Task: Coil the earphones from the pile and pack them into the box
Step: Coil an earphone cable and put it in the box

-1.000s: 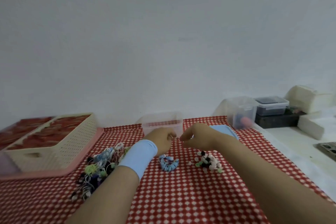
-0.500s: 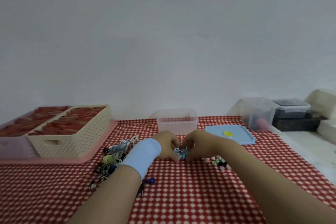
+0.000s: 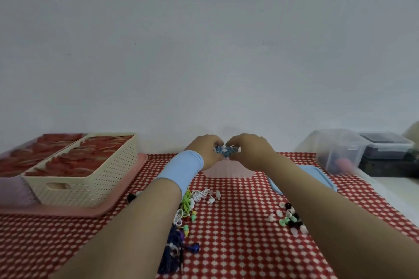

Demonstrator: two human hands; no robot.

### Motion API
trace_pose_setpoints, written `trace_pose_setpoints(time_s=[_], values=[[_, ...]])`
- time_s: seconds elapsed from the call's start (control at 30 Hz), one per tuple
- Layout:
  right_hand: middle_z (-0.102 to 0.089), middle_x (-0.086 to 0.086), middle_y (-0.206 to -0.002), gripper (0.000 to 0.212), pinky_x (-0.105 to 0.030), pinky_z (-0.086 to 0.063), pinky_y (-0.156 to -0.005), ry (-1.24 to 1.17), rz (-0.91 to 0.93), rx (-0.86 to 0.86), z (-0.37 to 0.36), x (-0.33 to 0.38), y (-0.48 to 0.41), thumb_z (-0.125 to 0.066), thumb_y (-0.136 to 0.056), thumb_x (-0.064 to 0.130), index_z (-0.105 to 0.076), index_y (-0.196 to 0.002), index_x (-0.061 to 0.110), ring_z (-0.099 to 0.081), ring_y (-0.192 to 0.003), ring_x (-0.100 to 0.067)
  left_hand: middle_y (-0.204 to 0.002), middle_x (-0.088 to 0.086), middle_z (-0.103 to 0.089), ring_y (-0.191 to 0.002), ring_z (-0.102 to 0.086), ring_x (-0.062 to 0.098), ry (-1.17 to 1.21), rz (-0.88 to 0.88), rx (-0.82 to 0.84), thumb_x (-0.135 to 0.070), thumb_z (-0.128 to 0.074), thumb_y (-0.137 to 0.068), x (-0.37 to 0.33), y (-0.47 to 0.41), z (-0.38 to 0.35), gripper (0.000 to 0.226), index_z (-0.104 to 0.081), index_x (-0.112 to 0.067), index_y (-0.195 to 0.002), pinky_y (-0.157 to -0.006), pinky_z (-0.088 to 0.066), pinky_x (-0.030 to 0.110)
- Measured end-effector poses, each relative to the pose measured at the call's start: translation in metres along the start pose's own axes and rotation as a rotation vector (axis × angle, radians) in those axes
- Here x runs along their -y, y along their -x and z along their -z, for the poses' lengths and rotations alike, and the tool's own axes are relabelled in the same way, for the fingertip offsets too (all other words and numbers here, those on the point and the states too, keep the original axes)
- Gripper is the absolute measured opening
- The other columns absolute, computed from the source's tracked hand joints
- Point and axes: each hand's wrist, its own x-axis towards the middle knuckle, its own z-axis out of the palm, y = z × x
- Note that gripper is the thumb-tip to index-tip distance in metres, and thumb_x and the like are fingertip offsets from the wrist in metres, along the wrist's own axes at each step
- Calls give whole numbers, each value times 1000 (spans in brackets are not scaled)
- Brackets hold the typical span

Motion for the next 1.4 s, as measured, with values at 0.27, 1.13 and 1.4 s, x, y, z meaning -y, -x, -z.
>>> trace_pose_setpoints(time_s=[0.27, 1.13, 1.4], values=[[-52, 5, -148, 51, -42, -34, -114, 12, -20, 120, -17, 3, -15, -50, -101, 50, -48, -147, 28, -48, -135, -22, -155, 4, -38, -139, -39, 26, -122, 46, 102, -38, -57, -95, 26, -7, -10, 62, -34, -29, -151, -114, -35, 41], [-76, -4, -82, 13, -22, -48, -47, -552, -83, 168, 22, 11, 82, -70, -90, 12, -78, -99, 16, -70, -61, -14, -95, 8, -73, -76, -63, 18, 173, -41, 160, -24, -65, -90, -17, 82, -5, 11, -70, -18, -98, -72, -51, 31], [-73, 11, -79, 21, -18, -51, -56, -378, -66, 311, 25, -18, 115, -73, -88, 12, -78, -106, 21, -64, -57, -4, -116, -2, -70, -100, -62, 15, -6, 49, 374, -44, -68, -88, -39, 102, -33, 32, -74, -19, -108, -87, -47, 30]])
